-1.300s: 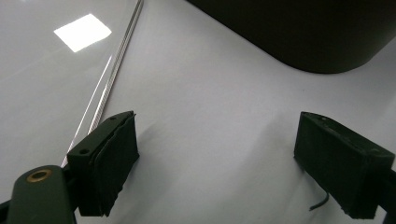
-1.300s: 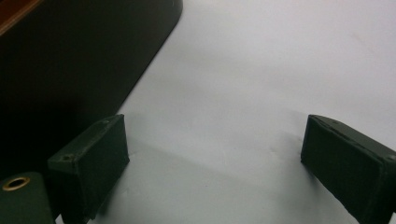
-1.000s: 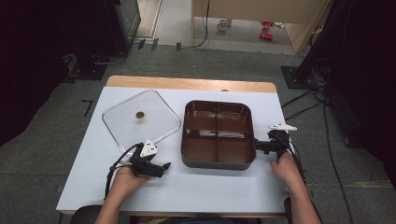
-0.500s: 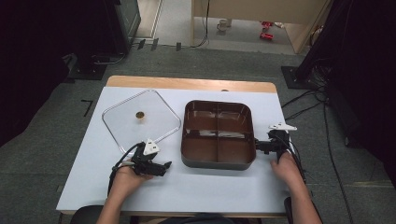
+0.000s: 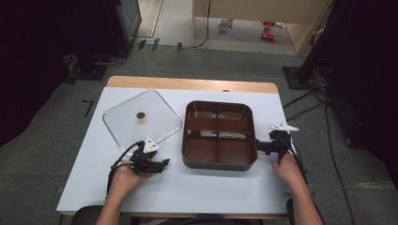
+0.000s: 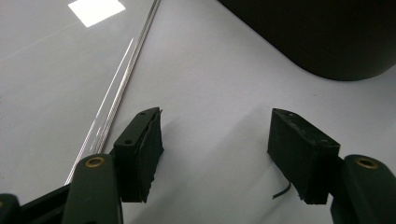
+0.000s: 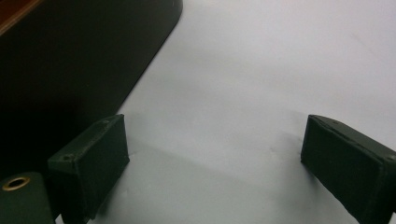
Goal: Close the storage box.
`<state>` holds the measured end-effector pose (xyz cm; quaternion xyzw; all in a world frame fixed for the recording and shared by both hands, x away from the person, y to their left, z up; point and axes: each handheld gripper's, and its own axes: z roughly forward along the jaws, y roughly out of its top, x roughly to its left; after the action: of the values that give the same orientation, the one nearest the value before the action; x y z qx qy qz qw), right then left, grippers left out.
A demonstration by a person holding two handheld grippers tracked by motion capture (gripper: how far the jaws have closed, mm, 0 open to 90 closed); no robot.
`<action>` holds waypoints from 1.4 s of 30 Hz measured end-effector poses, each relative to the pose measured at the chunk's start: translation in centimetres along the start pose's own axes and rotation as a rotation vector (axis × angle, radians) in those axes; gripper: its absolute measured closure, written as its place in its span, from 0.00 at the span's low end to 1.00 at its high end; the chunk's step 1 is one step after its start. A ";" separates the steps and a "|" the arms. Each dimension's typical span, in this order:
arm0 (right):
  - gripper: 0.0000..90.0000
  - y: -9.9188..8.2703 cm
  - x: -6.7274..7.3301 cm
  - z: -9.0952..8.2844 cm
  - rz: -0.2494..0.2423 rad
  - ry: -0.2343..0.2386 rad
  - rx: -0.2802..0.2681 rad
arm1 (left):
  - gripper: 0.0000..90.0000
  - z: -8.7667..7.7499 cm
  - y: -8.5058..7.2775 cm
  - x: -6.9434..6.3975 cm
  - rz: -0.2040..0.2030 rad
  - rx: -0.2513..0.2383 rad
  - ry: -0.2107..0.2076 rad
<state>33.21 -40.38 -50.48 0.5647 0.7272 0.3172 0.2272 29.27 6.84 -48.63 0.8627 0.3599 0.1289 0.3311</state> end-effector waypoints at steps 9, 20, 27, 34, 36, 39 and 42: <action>0.08 0.0 0.0 0.0 0.000 0.000 0.000 | 0.36 -0.2 0.4 -0.1 -0.006 -0.021 -0.065; 0.08 0.0 0.0 0.0 0.000 -0.001 0.000 | 0.34 -0.5 1.1 0.4 -0.014 -0.013 -0.061; 0.08 0.0 0.0 0.0 0.000 -0.001 0.000 | 0.36 -0.7 1.5 0.7 -0.005 -0.032 -0.073; 0.08 0.0 0.0 0.0 0.000 -0.001 0.000 | 0.36 -0.6 1.8 1.0 -0.011 -0.013 -0.076; 0.08 0.0 0.0 0.0 0.000 -0.001 0.000 | 0.36 -0.7 2.0 1.1 -0.012 -0.016 -0.074; 0.08 0.0 0.0 0.0 0.000 -0.001 0.000 | 0.35 -0.7 2.2 1.4 -0.016 -0.007 -0.068; 0.08 0.0 0.0 0.0 -0.001 -0.001 0.000 | 0.34 -0.6 2.3 1.7 -0.016 -0.006 -0.071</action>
<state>33.20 -40.37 -50.47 0.5647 0.7273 0.3167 0.2278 31.44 7.17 -46.67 0.8628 0.3545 0.0965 0.3473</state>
